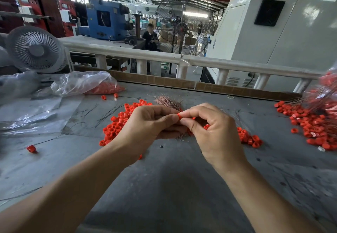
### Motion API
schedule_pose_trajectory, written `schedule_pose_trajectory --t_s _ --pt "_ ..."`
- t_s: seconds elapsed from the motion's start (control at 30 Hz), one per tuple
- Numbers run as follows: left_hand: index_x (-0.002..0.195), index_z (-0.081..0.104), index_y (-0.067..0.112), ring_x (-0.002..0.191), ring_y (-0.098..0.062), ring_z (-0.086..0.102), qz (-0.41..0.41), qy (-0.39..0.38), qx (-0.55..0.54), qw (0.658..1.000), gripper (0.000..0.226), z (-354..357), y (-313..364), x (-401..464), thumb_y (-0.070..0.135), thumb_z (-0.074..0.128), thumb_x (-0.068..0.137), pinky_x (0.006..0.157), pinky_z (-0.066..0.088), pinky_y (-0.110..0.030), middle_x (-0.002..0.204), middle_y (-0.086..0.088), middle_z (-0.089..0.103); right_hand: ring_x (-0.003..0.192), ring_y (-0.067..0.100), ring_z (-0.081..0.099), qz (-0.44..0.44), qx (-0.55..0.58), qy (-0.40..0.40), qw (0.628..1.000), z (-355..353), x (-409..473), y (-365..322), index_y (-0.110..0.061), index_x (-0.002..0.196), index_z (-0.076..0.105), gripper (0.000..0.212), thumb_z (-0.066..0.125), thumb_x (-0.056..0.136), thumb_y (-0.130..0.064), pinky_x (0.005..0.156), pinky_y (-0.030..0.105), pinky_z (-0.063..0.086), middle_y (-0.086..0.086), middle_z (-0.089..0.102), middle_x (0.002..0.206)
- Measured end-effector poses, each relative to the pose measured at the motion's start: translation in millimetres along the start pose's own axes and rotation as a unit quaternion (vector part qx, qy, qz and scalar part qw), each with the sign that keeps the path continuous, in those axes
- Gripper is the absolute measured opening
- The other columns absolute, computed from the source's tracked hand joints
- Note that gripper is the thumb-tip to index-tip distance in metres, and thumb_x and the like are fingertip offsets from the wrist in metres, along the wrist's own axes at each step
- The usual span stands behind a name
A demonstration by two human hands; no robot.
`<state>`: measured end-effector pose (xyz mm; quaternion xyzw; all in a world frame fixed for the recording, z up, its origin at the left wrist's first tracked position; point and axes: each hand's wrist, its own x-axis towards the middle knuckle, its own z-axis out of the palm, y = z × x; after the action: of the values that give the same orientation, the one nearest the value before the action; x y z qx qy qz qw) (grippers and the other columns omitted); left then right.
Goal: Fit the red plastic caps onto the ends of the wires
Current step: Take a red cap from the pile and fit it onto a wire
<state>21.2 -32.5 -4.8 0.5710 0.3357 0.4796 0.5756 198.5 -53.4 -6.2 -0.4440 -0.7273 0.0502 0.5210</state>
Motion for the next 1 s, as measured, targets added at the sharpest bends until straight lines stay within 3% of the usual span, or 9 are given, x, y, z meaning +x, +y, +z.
schedule_pose_trajectory --t_s 0.27,0.47,0.7,0.8,1.0 --pt "0.092 0.076 0.007 0.088 -0.024 0.074 -0.041 -0.017 -0.096 0.994 0.018 -0.7 -1.4 1.1 0.021 0.068 0.084 0.083 0.063 -0.035 0.092 -0.018 0.075 0.096 0.015 0.063 -0.045 -0.065 0.029 0.996 8.0 -1.9 -6.6 -0.018 0.100 0.077 0.018 0.083 0.084 -0.014 0.082 0.034 0.053 -0.009 0.067 0.098" --pt "0.112 0.069 -0.005 0.092 -0.030 0.066 -0.078 -0.010 -0.134 0.988 0.028 2.4 0.6 -1.6 0.014 0.063 0.093 0.087 0.061 -0.039 0.102 -0.022 0.069 0.094 0.020 0.061 -0.060 -0.136 0.062 0.987 14.7 -3.0 -12.9 -0.014 0.093 0.073 0.013 0.079 0.083 -0.008 0.080 0.031 0.049 -0.003 0.067 0.095" --pt "0.109 0.068 -0.005 0.088 -0.026 0.068 -0.084 -0.022 -0.137 0.987 0.026 3.9 4.1 -2.9 0.015 0.061 0.094 0.085 0.061 -0.038 0.103 -0.023 0.068 0.094 0.021 0.061 -0.066 -0.163 0.069 0.982 15.9 -2.9 -12.3 -0.011 0.094 0.072 0.009 0.075 0.086 -0.007 0.080 0.026 0.047 -0.001 0.066 0.095" --pt "0.113 0.066 -0.008 0.088 -0.027 0.068 -0.087 -0.021 -0.138 0.986 0.034 3.3 4.5 -3.0 0.018 0.062 0.091 0.084 0.061 -0.038 0.106 -0.026 0.066 0.092 0.020 0.060 -0.069 -0.163 0.061 0.982 15.0 -3.2 -10.5 -0.011 0.092 0.070 0.006 0.073 0.088 -0.008 0.077 0.029 0.048 -0.002 0.065 0.094" --pt "0.111 0.067 -0.005 0.086 -0.028 0.070 -0.088 -0.006 -0.117 0.989 0.027 3.2 1.6 -0.8 0.017 0.059 0.098 0.082 0.061 -0.039 0.102 -0.026 0.067 0.089 0.021 0.058 -0.067 -0.154 0.052 0.984 14.5 -2.6 -8.3 -0.012 0.089 0.068 0.006 0.070 0.090 -0.007 0.074 0.033 0.048 -0.004 0.063 0.091"
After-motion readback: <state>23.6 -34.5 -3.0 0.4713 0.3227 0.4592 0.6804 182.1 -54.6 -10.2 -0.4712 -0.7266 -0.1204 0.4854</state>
